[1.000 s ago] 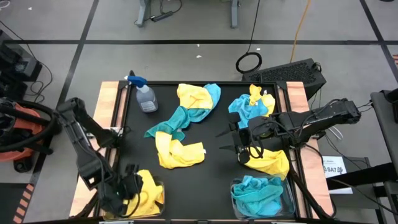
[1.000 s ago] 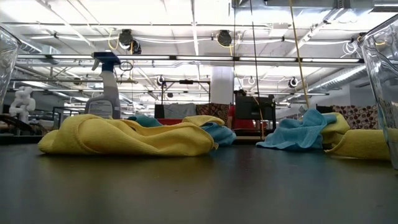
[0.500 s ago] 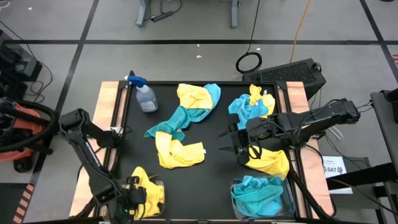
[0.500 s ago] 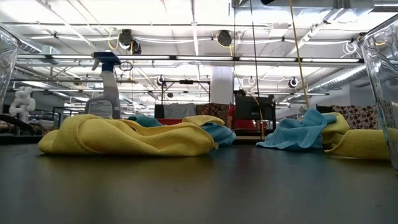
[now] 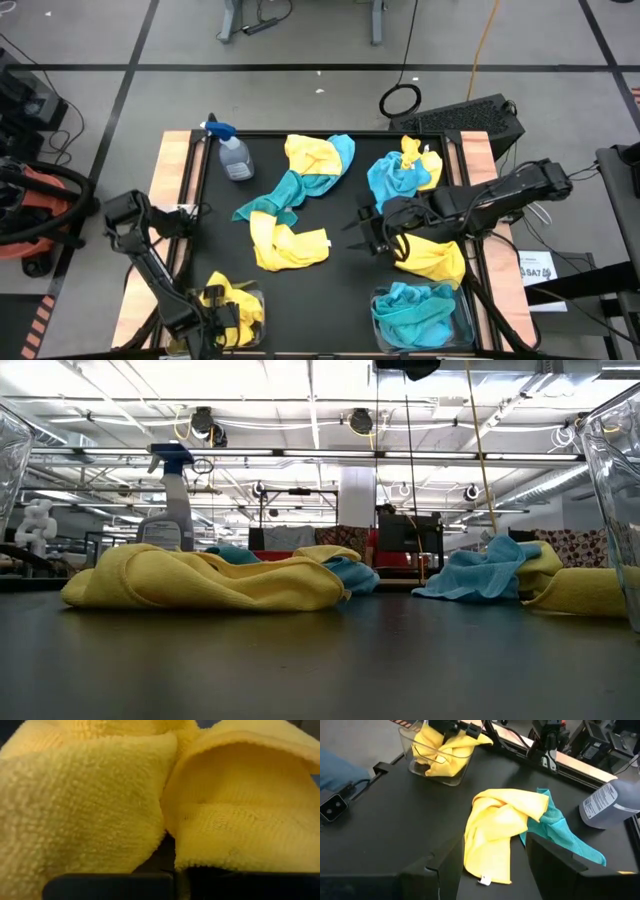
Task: Sort microfiber towel by color & place in baskets
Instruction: Put the yellow towel into the left transparent bin, then put the blue towel into the right transparent bin
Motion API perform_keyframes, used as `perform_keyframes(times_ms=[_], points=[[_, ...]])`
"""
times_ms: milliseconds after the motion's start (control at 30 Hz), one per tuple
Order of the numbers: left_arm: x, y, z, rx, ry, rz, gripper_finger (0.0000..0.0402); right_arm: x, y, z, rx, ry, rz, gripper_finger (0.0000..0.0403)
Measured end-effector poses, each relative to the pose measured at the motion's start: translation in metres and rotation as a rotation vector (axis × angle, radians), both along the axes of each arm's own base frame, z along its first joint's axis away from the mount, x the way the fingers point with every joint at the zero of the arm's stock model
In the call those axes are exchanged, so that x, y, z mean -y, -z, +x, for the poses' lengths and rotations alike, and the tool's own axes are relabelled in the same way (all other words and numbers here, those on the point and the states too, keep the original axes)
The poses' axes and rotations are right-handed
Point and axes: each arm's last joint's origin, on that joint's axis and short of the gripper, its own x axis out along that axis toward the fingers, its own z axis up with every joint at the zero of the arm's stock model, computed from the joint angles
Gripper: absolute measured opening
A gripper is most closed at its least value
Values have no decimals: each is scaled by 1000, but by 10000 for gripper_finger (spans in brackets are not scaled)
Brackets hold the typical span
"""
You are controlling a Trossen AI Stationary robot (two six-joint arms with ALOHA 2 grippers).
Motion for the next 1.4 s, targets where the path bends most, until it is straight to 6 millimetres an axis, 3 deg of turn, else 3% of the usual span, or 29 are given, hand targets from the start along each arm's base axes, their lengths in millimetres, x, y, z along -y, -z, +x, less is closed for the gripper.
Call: perform_keyframes(times_ms=[133,300,500,667,1067,1400], points=[[0,1,0,-13,-45,-6,29,0,0,0,1,-8,-11,203],[-1,-7,-2,-50,-90,-43,80,0,0,0,9,-14,-20,203],[1,-35,-1,-12,-89,-135,156,0,0,0,12,-24,-35,203],[-1,-60,-3,23,-111,-221,197,0,0,0,13,-26,-38,203],[-19,-104,-11,121,-109,-319,206,-1,-1,0,13,-49,-25,203],[-42,-120,3,516,36,-47,206,0,2,-1,-15,-43,-31,203]])
